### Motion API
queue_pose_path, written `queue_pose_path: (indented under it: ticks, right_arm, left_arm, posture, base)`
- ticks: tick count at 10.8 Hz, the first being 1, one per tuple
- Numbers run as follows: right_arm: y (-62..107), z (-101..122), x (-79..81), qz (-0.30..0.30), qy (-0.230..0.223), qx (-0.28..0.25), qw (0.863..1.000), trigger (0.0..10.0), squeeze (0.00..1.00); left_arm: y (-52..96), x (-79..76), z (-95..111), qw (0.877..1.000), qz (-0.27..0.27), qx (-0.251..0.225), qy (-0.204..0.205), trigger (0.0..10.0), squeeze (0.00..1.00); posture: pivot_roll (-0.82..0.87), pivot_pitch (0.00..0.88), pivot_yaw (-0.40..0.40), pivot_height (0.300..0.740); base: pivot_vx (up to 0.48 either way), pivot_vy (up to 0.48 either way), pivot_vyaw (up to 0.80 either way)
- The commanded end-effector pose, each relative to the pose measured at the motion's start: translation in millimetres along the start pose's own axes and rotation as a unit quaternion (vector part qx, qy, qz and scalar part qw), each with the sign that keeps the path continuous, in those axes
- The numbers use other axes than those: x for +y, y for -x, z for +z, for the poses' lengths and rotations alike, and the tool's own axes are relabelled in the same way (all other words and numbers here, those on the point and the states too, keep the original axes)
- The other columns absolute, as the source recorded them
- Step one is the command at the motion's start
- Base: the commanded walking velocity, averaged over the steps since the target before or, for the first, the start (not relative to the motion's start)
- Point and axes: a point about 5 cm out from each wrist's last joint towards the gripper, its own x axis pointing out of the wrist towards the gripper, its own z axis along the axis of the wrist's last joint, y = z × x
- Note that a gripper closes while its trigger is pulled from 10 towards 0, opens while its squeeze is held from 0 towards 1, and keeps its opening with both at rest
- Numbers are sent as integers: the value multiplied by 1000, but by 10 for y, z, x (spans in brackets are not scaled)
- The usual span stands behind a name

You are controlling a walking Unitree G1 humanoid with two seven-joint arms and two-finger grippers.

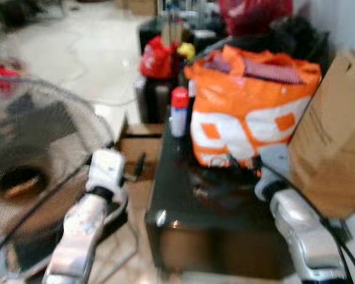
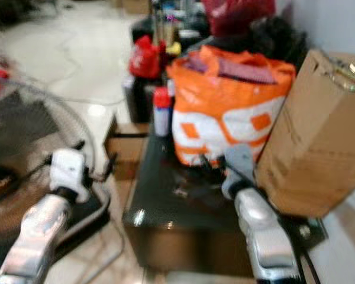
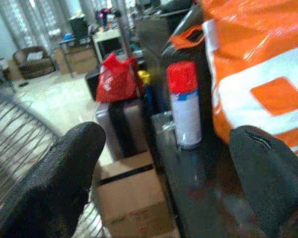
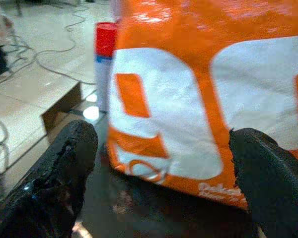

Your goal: Hang keys on a hook

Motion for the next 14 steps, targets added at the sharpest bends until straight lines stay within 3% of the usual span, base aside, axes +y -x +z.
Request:
queue_pose_path:
  ticks: [1, 4, 6, 7, 9, 10, 14]
  right_arm:
    - [8, -4, -79, -14, 2, 0, 1000, 10000, 1000]
    - [-29, -25, -39, 7, 11, 8, 1000, 10000, 1000]
    - [-93, -110, 68, 69, 65, 48, 994, 10000, 1000]
    - [-140, -148, 173, 116, 84, 67, 987, 10000, 1000]
    - [-198, -413, 497, 248, 109, 137, 953, 10000, 949]
    - [-205, -551, 613, 282, 109, 170, 938, 10000, 0]
    - [-312, -873, 759, 298, 119, 224, 920, 10000, 0]
  left_arm:
    - [-25, -63, 39, 1000, -13, -7, 3, 10000, 914]
    - [-3, -57, 35, 1000, -11, -5, 3, 10000, 910]
    - [19, -61, 13, 1000, -18, 0, 9, 10000, 875]
    - [24, -101, -37, 999, -44, 17, -7, 10000, 827]
    - [106, -133, -156, 994, -93, 61, -17, 10000, 831]
    - [182, -150, -271, 986, -130, 100, -38, 10000, 835]
    - [371, -219, -472, 947, -252, 193, -45, 10000, 800]
  posture:
    - [1, 0, 22, 740]
    - [17, 0, 9, 740]
    - [22, 0, -2, 740]
    - [26, 0, -2, 740]
    - [37, 0, -5, 740]
    - [44, 0, -8, 740]
    - [54, 0, -33, 740]
  base:
    - [364, 0, 0]
    - [361, 0, 0]
    - [287, 0, 0]
    - [0, 0, 0]
    - [0, 0, 0]
    - [0, 0, 0]
    - [0, 0, 0]
